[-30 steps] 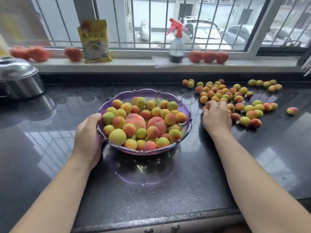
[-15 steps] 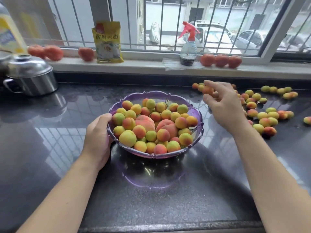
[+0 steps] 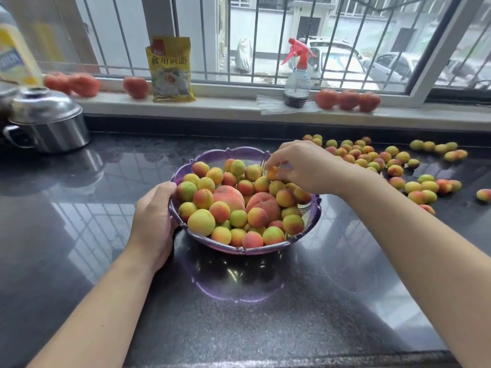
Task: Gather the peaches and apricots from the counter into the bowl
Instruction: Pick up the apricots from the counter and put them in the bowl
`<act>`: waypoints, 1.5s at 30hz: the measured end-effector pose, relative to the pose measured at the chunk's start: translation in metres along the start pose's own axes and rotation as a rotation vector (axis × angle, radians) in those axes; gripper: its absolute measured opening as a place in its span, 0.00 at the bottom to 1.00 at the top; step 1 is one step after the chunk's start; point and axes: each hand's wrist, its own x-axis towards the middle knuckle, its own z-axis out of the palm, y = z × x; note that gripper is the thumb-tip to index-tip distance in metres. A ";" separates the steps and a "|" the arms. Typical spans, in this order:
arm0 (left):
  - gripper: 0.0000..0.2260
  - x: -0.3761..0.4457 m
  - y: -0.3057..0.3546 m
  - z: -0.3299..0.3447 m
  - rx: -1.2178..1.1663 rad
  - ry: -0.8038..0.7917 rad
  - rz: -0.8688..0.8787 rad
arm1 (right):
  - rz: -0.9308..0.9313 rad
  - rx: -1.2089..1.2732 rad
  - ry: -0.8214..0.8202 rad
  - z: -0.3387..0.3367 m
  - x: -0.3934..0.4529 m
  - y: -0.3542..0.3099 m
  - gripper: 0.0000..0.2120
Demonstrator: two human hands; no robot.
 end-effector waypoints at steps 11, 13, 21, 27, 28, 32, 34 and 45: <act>0.09 0.000 0.000 0.000 -0.041 -0.004 -0.015 | 0.359 0.414 0.746 0.040 -0.043 0.038 0.11; 0.09 0.000 -0.001 0.000 -0.027 -0.002 -0.008 | 0.585 0.358 0.759 0.059 -0.060 0.049 0.11; 0.12 -0.005 0.001 0.001 -0.026 -0.014 -0.004 | 0.939 0.163 0.615 0.062 -0.077 0.066 0.16; 0.11 -0.007 0.004 0.002 -0.026 0.001 -0.002 | 1.087 0.003 0.382 0.059 -0.081 0.086 0.21; 0.11 -0.008 0.004 0.003 -0.026 0.000 -0.003 | 1.099 0.006 0.388 0.059 -0.081 0.087 0.20; 0.12 -0.009 0.005 0.003 -0.031 -0.001 -0.005 | 1.086 0.028 0.468 0.061 -0.081 0.091 0.15; 0.11 -0.010 0.006 0.003 -0.034 0.003 -0.009 | 1.076 0.039 0.491 0.061 -0.082 0.091 0.15; 0.12 -0.010 0.007 0.003 -0.037 0.005 -0.013 | 0.512 0.446 0.757 0.057 -0.068 0.064 0.16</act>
